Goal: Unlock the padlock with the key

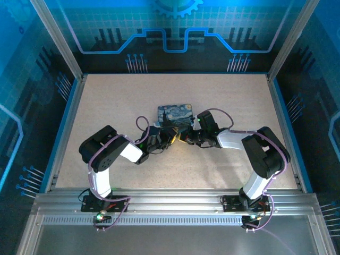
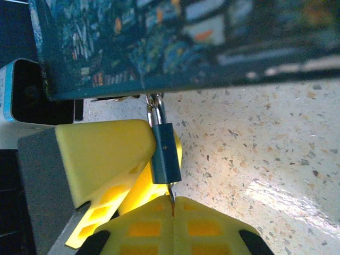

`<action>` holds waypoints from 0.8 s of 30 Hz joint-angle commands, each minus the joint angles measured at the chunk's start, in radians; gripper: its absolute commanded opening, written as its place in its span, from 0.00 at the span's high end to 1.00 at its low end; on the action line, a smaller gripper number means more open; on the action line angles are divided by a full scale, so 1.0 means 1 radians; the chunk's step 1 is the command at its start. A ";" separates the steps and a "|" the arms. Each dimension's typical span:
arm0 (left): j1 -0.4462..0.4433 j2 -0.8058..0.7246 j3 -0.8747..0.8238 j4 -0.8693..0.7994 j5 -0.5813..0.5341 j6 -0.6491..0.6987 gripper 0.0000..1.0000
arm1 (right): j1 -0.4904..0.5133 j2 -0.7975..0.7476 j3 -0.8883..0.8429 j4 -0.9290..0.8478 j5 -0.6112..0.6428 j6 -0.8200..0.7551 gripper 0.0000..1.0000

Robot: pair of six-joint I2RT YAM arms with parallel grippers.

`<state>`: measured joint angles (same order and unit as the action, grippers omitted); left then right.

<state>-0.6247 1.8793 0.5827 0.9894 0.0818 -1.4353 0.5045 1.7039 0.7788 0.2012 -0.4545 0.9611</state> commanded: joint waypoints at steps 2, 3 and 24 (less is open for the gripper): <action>-0.019 0.000 0.016 0.004 0.019 0.009 0.86 | 0.012 -0.030 -0.013 -0.006 -0.031 -0.007 0.89; -0.020 -0.006 0.015 -0.002 0.017 0.010 0.87 | 0.011 -0.038 -0.019 -0.013 -0.023 -0.013 0.85; -0.019 -0.104 0.020 -0.104 -0.010 0.029 0.90 | -0.040 -0.470 -0.049 -0.266 0.247 -0.528 0.35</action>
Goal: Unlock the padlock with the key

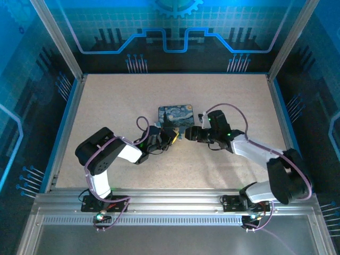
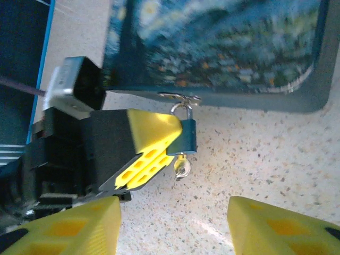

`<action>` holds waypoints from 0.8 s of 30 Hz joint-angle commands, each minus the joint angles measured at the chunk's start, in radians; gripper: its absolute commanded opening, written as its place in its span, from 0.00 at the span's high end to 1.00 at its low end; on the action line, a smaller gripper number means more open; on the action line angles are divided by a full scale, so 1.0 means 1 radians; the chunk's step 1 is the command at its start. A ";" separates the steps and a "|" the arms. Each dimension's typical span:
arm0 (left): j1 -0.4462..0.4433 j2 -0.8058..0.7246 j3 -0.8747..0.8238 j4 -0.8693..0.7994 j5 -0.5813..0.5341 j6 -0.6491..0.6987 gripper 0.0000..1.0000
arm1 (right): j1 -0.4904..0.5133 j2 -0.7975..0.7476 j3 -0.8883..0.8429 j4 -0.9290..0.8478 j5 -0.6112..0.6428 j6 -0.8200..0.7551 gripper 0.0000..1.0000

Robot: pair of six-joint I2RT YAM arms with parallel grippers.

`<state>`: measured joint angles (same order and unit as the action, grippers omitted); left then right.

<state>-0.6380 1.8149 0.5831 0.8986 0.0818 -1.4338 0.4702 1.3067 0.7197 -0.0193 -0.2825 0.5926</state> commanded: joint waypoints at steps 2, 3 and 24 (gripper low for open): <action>-0.005 -0.043 0.021 -0.021 -0.009 0.027 0.91 | -0.004 -0.128 0.006 -0.044 0.107 -0.230 0.28; -0.006 -0.046 0.021 -0.021 -0.009 0.026 0.91 | -0.001 -0.157 0.002 -0.040 0.123 -0.271 0.26; -0.008 -0.082 0.024 -0.041 -0.015 -0.023 0.97 | 0.192 -0.283 -0.200 0.101 0.308 -1.234 0.11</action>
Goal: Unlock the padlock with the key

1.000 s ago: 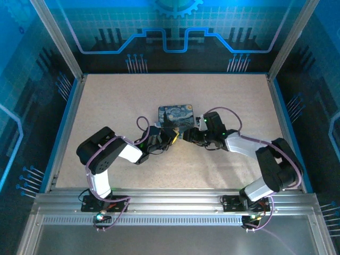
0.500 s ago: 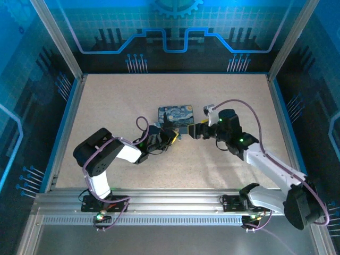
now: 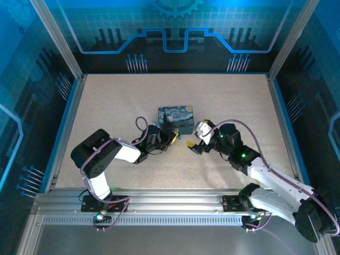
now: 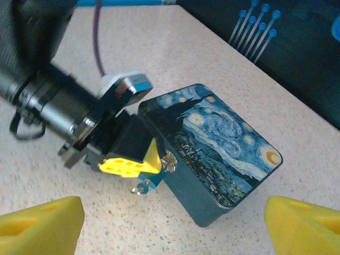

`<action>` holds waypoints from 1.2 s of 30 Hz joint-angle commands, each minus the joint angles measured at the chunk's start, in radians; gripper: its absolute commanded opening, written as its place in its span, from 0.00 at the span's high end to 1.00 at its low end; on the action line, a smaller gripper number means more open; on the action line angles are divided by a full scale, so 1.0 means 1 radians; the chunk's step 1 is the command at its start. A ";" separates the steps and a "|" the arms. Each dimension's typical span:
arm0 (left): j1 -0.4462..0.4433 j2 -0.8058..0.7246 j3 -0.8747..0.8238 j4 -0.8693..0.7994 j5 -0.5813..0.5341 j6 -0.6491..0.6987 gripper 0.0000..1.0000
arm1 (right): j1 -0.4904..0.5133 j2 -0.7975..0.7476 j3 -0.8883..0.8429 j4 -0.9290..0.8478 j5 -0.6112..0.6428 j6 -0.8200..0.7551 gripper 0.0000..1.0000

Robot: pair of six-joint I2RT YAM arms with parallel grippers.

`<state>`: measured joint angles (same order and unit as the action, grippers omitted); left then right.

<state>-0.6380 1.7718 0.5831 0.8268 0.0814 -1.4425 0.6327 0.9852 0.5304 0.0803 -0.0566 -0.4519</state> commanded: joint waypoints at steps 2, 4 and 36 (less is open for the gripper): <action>-0.008 -0.040 0.024 0.030 -0.014 -0.021 0.97 | 0.053 0.083 -0.006 0.015 0.138 -0.229 0.11; -0.009 -0.040 0.026 0.032 -0.014 -0.027 0.97 | 0.068 0.125 -0.004 0.052 0.162 -0.245 0.11; -0.012 -0.028 0.026 0.067 -0.014 -0.102 1.00 | 0.139 0.564 0.117 0.280 0.235 -0.245 0.65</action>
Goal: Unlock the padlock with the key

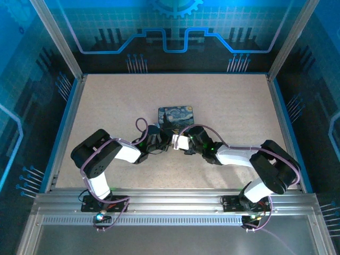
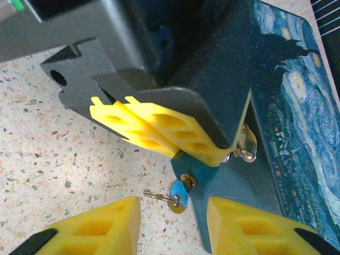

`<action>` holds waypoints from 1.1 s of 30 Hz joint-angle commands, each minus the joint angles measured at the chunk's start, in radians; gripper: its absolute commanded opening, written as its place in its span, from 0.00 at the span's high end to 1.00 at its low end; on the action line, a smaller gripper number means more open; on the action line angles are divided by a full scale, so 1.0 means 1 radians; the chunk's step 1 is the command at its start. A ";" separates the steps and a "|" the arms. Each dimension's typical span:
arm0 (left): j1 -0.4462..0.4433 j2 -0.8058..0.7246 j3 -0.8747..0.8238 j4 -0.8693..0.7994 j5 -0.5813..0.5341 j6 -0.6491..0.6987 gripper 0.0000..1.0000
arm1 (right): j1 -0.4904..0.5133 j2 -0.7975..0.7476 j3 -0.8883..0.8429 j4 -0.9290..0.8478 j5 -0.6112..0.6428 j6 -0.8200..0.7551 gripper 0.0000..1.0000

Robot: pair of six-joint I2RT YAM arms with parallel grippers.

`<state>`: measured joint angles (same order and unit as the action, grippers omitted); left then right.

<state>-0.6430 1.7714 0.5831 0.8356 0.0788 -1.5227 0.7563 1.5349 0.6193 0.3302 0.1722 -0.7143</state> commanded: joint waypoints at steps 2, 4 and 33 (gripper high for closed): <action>-0.007 -0.026 0.026 0.060 -0.011 -0.023 1.00 | 0.015 0.017 0.028 0.037 0.008 0.024 0.66; -0.007 -0.027 0.026 0.060 -0.011 -0.023 1.00 | 0.015 0.020 0.030 0.041 0.009 0.028 0.68; -0.009 -0.040 0.029 0.052 -0.017 -0.019 1.00 | 0.016 0.002 0.081 0.019 0.045 0.154 1.00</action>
<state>-0.6441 1.7695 0.5880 0.8436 0.0475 -1.5459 0.7601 1.5536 0.6552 0.3294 0.2028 -0.6262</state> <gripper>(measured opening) 0.096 0.041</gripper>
